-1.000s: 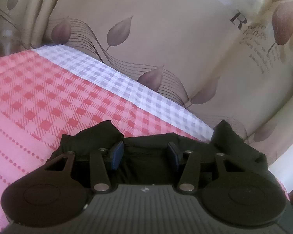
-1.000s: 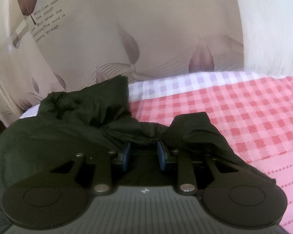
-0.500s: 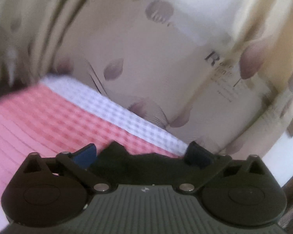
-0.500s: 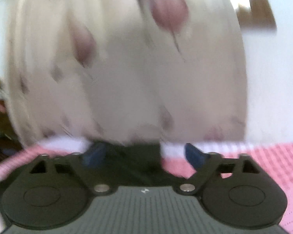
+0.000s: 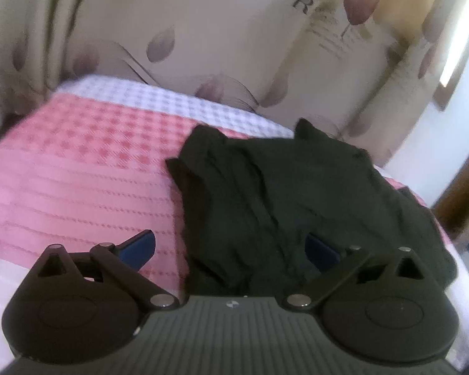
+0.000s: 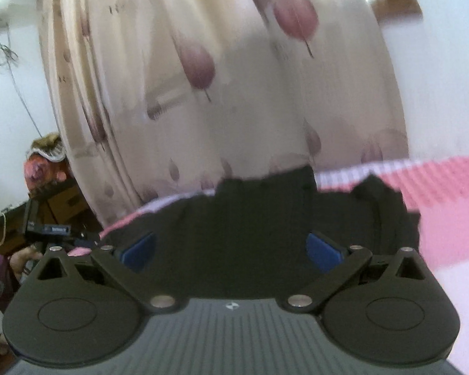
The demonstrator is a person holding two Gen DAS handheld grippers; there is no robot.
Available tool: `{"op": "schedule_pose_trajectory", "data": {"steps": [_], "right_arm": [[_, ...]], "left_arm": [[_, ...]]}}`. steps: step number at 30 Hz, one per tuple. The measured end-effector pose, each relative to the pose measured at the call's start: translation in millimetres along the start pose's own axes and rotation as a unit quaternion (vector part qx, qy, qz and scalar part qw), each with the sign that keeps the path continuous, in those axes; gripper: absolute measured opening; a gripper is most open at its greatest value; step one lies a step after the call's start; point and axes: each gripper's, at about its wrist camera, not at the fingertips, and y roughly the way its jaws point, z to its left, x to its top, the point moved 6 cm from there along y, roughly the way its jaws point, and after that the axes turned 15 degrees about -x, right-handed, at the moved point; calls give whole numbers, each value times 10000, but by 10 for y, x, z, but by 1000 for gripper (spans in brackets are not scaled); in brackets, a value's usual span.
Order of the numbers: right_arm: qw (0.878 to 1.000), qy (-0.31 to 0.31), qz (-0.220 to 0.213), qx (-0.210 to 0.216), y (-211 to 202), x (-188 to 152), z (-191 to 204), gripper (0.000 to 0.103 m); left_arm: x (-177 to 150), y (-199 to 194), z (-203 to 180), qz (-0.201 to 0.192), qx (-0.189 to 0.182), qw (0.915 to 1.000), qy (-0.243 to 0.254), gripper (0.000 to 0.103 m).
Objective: Fold large clothes
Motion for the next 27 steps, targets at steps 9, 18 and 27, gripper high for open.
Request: {"op": "schedule_pose_trajectory", "data": {"steps": [9,18,27], "right_arm": [[9990,4,430,-127,124,-264,55,103],[9973,-315,647,138,208,-404,327,103],[9930,-957,654,-241,313,-611,483,103]], "left_arm": [[-261,70,104,545,-752,9940,-576,89],[-382,20,105,658,-1693,9759,-1213,89],[-367,110,-82,348,-599,9943,-808,85]]}}
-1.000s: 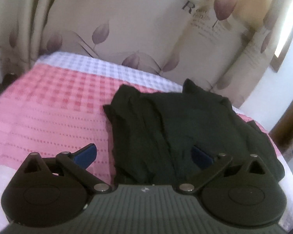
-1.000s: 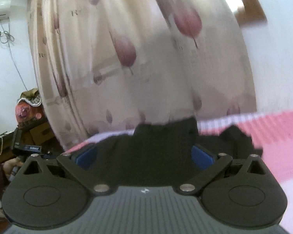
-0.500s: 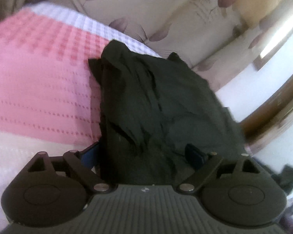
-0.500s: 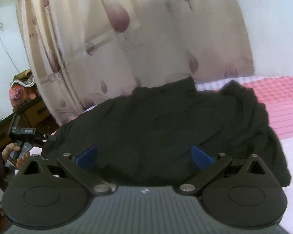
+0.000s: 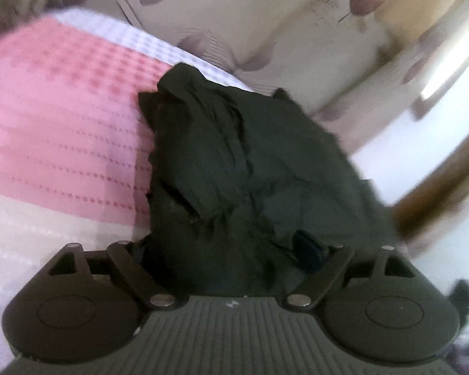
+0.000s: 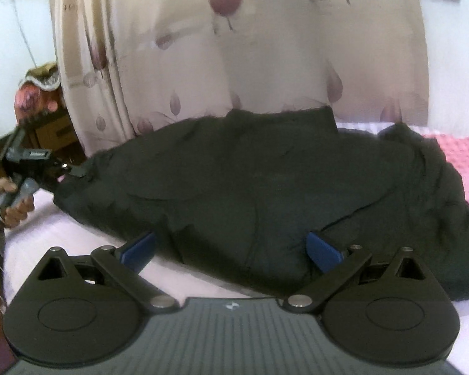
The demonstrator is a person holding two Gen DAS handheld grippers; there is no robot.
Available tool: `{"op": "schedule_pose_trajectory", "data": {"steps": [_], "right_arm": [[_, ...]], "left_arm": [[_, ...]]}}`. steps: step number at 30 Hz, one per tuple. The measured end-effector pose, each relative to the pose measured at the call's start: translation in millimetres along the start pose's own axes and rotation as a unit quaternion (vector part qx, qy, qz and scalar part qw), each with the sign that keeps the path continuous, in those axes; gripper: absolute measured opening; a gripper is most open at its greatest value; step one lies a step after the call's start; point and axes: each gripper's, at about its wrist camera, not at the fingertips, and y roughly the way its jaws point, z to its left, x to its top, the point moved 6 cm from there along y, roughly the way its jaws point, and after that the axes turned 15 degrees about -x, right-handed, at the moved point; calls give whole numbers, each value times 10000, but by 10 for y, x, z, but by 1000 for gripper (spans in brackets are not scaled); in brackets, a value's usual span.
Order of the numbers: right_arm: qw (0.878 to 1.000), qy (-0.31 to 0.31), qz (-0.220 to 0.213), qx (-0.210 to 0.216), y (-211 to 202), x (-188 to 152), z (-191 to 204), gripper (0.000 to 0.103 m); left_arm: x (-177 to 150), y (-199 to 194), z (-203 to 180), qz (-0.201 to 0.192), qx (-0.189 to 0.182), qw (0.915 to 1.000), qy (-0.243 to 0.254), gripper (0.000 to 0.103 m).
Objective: Fold large clothes
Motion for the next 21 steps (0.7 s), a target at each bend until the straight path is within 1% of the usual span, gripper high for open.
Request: {"op": "schedule_pose_trajectory", "data": {"steps": [4,7,10,12,14,15,17,21], "right_arm": [[9993,-270,51,-236,26,-42,68,103],[9960,-725,104,-516,55,-66,161,103],[9877,-1297,172,-861,98,-117,279,103],[9779,-1768,183,-1101,120,-171,378,103],[9713,-2067,165,-1163,127,-214,445,103],[9694,-2145,119,-1192,113,-231,458,103],[9693,-2164,107,-1166,99,-239,453,103],[9767,-1906,74,-986,54,-228,397,103]], "left_arm": [[-45,103,-150,194,566,9967,554,86],[-63,121,-175,245,735,9946,686,85],[-73,144,-196,308,911,9919,830,85],[-76,185,-207,348,1028,9899,912,85],[-72,219,-213,371,1120,9883,967,86],[-72,219,-203,378,1141,9880,975,86],[-70,229,-198,388,1175,9874,989,86],[-73,236,-214,405,1229,9865,1009,86]]}}
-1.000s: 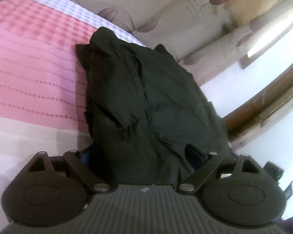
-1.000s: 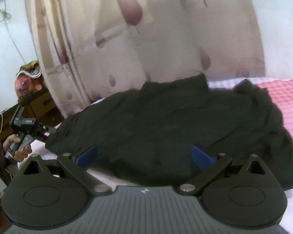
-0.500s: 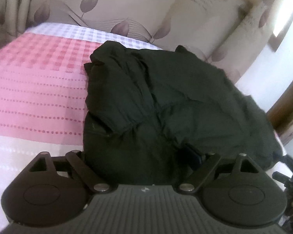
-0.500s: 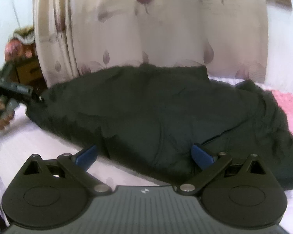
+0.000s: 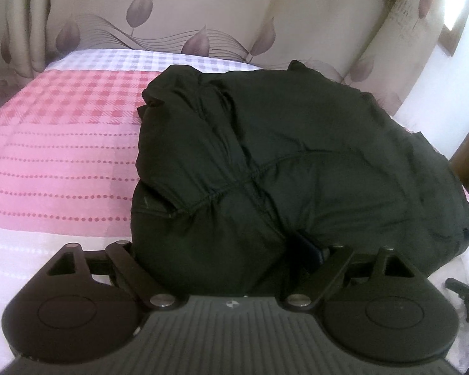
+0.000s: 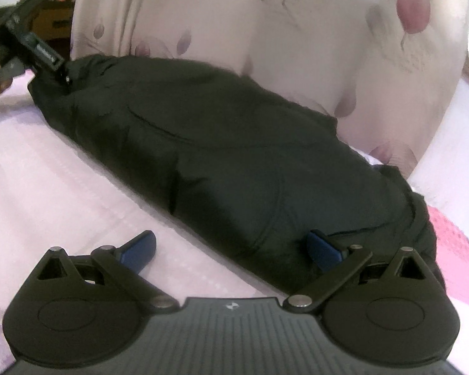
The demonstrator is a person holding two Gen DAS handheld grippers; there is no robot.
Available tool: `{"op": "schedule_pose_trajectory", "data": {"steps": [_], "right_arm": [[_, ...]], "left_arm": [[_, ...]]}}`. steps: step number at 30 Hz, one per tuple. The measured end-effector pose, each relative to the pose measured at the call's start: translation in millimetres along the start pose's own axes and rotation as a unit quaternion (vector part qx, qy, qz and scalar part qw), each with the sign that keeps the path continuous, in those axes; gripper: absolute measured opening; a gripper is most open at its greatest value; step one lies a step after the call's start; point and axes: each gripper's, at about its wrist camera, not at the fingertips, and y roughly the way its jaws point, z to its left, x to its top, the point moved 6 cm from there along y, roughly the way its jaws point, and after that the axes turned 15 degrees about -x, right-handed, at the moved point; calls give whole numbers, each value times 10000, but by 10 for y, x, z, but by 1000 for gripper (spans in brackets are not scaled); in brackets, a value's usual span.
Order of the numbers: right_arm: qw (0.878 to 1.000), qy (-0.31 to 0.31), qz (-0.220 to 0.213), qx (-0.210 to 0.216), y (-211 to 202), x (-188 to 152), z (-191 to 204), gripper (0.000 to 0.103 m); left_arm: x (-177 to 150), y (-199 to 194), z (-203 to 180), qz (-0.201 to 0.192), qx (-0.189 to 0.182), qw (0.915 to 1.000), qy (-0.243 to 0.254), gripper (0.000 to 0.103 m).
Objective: Fold large clothes
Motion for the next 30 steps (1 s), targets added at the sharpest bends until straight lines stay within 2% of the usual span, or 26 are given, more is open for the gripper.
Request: {"op": "schedule_pose_trajectory", "data": {"steps": [5,9,15,22,27,30], "right_arm": [[9987,497,-60,132,16,10,-126,103],[9961,872,-95,-38,35,28,-252,103],[9959,882,-98,-155,30,45,-263,103],[9979,496,-268,-316,-80,132,-139,103],[9949,975,-256,-41,-111,293,-279,103],[9937,1096,-216,-131,-54,365,-437,103]], "left_arm": [[1,16,-9,21,97,9999,72,88],[2,24,-11,26,156,9998,128,91],[5,40,-5,32,207,9996,174,93],[4,47,4,26,208,9996,200,95],[5,61,12,8,300,9992,250,99],[6,63,20,6,310,9991,273,100]]}}
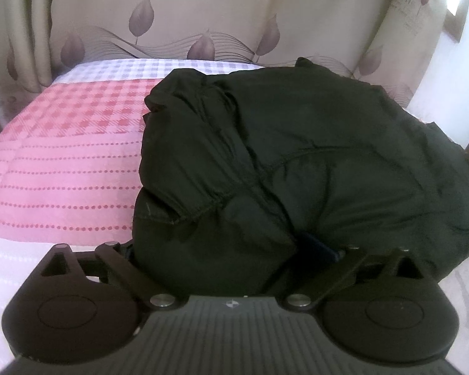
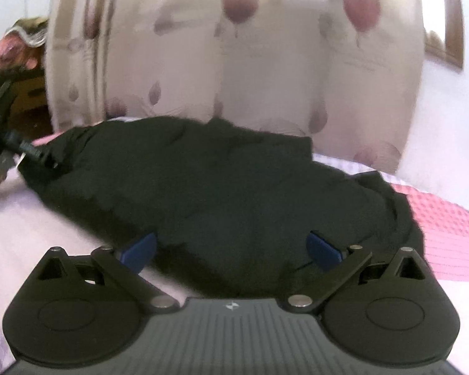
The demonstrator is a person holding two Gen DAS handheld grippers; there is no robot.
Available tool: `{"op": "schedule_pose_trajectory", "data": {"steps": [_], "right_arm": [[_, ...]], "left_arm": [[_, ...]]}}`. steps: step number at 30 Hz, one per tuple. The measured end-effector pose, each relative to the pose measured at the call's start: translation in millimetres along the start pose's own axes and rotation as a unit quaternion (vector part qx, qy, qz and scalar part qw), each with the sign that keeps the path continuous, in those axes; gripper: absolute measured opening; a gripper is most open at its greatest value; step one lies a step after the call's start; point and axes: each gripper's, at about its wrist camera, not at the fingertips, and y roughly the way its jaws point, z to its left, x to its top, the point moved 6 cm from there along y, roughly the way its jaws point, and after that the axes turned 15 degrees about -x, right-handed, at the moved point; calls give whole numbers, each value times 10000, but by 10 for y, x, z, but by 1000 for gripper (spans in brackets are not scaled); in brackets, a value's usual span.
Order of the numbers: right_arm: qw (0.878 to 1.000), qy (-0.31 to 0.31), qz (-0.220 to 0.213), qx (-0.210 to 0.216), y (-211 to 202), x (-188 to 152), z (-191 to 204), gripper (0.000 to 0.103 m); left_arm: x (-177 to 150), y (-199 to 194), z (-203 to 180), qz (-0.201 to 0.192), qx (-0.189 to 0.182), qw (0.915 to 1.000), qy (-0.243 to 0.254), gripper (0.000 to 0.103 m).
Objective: Fold large clothes
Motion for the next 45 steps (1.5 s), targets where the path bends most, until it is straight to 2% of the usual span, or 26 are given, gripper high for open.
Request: {"op": "schedule_pose_trajectory", "data": {"steps": [7,9,13,16,19,21,23,26,31,33,35,39,40,41,43,45], "right_arm": [[9978,302,104,-581,341,160,-453,103],[9960,401,262,-753,498,154,-566,103],[9948,419,524,-761,784,58,-655,103],[9937,668,674,-601,886,-38,-656,103],[9941,669,638,-574,899,-83,-632,103],[9939,726,600,-565,894,-128,-624,103],[9937,810,545,-551,882,-176,-628,103],[9938,803,543,-538,889,-181,-626,103],[9939,825,516,-513,901,-184,-628,103],[9939,842,512,-496,897,-187,-638,103],[9939,845,510,-494,896,-187,-642,103],[9940,820,492,-525,885,-187,-627,103],[9940,821,491,-529,883,-189,-625,103],[9940,823,488,-531,882,-189,-625,103],[9940,820,487,-535,882,-190,-623,103],[9941,817,484,-530,884,-190,-628,103]], "left_arm": [[1,12,17,-9,26,10000,25,103],[-1,12,24,-16,29,10000,27,103],[1,14,24,-27,12,10000,61,102],[-2,-7,45,-95,-167,9998,48,96],[8,-42,97,-170,-313,9993,-65,88],[24,-67,133,-220,-418,9987,-184,81],[37,-102,191,-279,-589,9972,-377,69],[48,-159,316,-379,-962,9916,-777,55],[49,-200,437,-499,-1546,9787,-1257,49],[49,-212,487,-535,-1817,9714,-1432,49],[39,-209,571,-576,-2184,9577,-1784,50],[29,-120,636,-372,-2563,9445,-2020,62],[47,-109,627,-349,-2667,9417,-2022,68],[58,-101,618,-327,-2728,9402,-2014,72],[73,-81,584,-349,-2687,9421,-1977,72],[70,-82,543,-499,-2476,9478,-1945,63]]}}
